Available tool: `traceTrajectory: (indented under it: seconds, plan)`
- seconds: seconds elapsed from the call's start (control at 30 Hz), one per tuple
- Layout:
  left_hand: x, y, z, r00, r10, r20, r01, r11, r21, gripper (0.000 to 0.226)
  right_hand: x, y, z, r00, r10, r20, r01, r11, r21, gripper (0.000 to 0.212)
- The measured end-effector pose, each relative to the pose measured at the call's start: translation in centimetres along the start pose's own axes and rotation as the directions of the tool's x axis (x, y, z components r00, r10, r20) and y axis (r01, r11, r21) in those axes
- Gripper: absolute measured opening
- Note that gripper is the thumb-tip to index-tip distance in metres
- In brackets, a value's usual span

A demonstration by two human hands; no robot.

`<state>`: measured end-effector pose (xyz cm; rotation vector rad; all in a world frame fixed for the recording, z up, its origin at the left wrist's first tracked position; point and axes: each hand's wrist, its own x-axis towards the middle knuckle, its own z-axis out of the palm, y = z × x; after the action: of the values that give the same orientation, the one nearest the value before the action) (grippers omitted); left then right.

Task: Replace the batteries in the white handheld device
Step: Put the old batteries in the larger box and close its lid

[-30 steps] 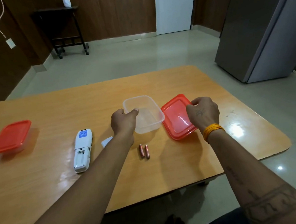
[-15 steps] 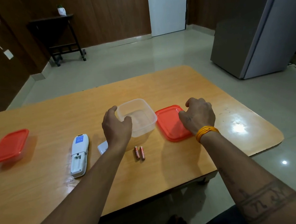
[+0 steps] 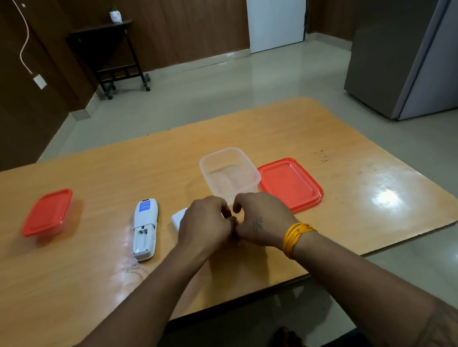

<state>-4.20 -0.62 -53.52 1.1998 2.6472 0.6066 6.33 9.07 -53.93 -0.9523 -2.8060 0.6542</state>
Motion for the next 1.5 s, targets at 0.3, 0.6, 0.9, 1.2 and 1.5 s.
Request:
traceTrajectory:
  seconds: [0.3, 0.6, 0.9, 1.2, 1.5]
  plan:
    - [0.3, -1.1, 0.2, 0.998, 0.006, 0.057, -0.008, 1.0, 0.024, 0.018, 0.6, -0.1, 0.8, 0.999, 0.013, -0.029, -0.015, 0.997, -0.082, 0.028]
    - [0.9, -0.7, -1.6, 0.99, 0.028, -0.136, -0.049, 0.988, -0.149, 0.009, 1.3, -0.2, -0.8, 0.97, 0.102, -0.22, -0.081, 0.991, 0.103, 0.018]
    - [6.3, 0.6, -1.7, 0.96, -0.039, -0.277, -0.04, 0.961, -0.274, 0.004, 5.6, -0.2, -2.5, 0.864, 0.191, -0.465, -0.055, 0.955, 0.291, 0.019]
    - [8.3, 0.8, 0.4, 0.981, -0.004, -0.192, -0.01, 0.997, -0.071, 0.012, 7.6, 0.8, -0.8, 0.921, 0.064, -0.384, -0.094, 0.994, -0.061, 0.016]
    - [5.9, 2.2, -0.3, 0.95, -0.007, -0.311, -0.056, 0.98, -0.192, 0.018, 6.0, 2.0, -1.4, 0.869, -0.015, -0.494, 0.011, 1.0, -0.012, 0.017]
